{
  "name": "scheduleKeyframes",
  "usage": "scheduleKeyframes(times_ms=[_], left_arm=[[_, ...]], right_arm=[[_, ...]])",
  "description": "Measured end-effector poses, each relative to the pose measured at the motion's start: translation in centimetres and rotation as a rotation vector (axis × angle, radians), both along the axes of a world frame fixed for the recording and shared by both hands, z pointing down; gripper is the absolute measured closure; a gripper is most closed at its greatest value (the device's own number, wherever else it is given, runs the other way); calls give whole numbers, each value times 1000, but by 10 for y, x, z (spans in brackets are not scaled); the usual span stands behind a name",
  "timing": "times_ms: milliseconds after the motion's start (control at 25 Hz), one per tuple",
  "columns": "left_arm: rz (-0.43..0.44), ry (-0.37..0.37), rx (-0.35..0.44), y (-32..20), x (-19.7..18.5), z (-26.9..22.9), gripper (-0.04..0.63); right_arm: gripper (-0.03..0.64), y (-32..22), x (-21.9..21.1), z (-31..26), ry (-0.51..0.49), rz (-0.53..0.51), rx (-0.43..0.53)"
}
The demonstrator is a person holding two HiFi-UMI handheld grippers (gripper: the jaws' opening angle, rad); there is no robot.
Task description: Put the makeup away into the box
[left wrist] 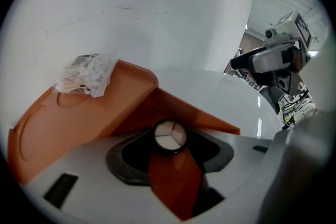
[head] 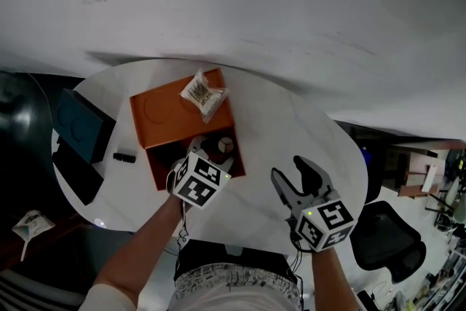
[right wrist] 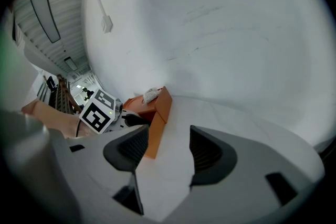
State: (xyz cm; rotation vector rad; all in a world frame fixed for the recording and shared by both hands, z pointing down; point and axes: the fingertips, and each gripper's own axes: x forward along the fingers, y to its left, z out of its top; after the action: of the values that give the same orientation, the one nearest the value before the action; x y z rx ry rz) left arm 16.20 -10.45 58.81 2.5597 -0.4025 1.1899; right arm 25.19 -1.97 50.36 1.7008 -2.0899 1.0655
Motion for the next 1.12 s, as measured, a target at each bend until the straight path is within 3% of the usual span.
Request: scheduleKeyframes(times_ms=[840,1120], left_arm=[[19,-54,25,4,-3,5,351],[-14,-21,66,4,-17,-13,347]], right_arm=[[359,6,5,-5,-23,8,24],[359,8,-5,-13,-10,-10,36]])
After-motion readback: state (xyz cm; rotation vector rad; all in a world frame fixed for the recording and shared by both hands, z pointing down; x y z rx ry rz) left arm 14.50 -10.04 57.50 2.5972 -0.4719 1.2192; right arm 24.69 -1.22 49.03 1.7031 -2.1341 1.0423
